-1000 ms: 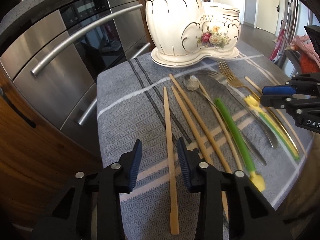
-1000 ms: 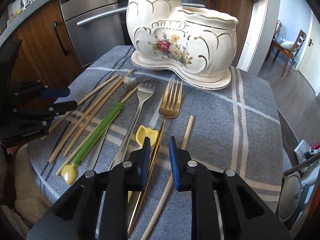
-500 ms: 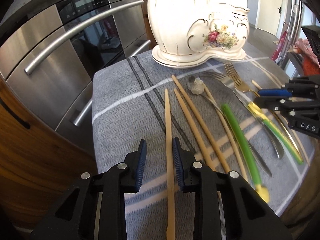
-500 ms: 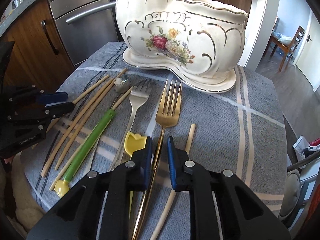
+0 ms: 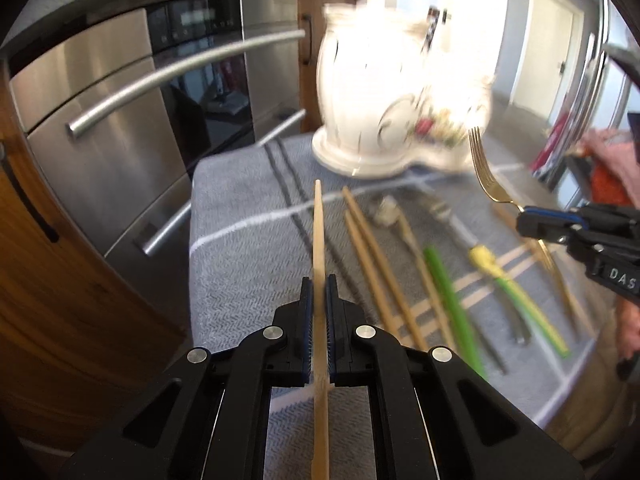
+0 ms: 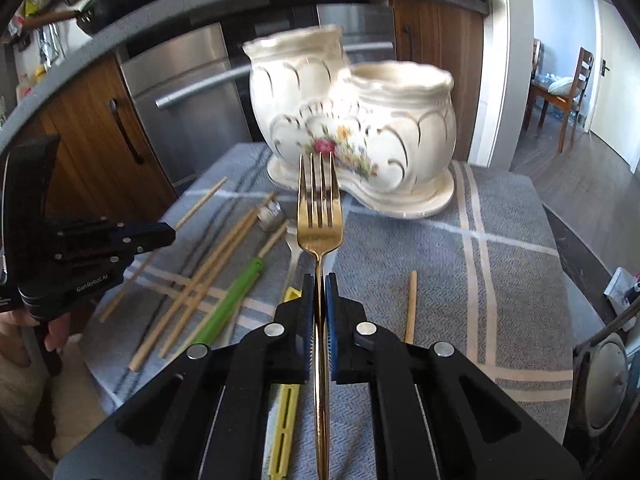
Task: Organize utensils
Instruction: 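Lift the gold fork into the smaller pot while the left tool lowers the chopstick into the taller pot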
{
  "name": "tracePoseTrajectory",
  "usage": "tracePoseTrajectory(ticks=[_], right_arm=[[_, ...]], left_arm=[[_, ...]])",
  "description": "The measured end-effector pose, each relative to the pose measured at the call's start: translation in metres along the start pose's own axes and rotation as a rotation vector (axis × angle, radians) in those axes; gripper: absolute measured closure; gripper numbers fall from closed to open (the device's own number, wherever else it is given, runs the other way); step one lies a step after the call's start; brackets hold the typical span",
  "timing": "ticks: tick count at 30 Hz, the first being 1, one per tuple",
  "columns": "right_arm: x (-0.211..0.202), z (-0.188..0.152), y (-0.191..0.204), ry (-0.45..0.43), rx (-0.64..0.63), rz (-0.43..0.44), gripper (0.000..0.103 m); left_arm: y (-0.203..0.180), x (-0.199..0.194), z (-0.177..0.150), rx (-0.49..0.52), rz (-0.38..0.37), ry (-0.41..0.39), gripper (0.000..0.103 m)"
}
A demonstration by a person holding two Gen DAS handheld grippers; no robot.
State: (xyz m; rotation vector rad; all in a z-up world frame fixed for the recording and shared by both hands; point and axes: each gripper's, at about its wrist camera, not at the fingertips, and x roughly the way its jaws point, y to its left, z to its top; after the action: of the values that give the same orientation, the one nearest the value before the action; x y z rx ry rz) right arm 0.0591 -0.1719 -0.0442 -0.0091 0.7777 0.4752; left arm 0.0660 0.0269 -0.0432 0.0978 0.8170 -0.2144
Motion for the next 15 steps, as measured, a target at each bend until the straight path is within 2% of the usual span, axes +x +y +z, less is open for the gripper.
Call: tracePoseTrajectory(ticks=[4, 10, 15], right_arm=[[-0.027, 0.0, 0.007, -0.115, -0.029, 0.012, 0.097], [-0.065, 0.002, 0.013, -0.313, -0.065, -0.017, 0.097], [-0.09, 0.029, 0.013, -0.473, -0.077, -0.048, 0.097]], left_arm=[[-0.002, -0.026, 0.002, 0.005, 0.008, -0.114, 0.096], [-0.004, -0.068, 0.009, -0.009, 0.012, -0.303, 0.096], [-0.009, -0.089, 0.036, -0.019, -0.014, -0.411, 0.096]])
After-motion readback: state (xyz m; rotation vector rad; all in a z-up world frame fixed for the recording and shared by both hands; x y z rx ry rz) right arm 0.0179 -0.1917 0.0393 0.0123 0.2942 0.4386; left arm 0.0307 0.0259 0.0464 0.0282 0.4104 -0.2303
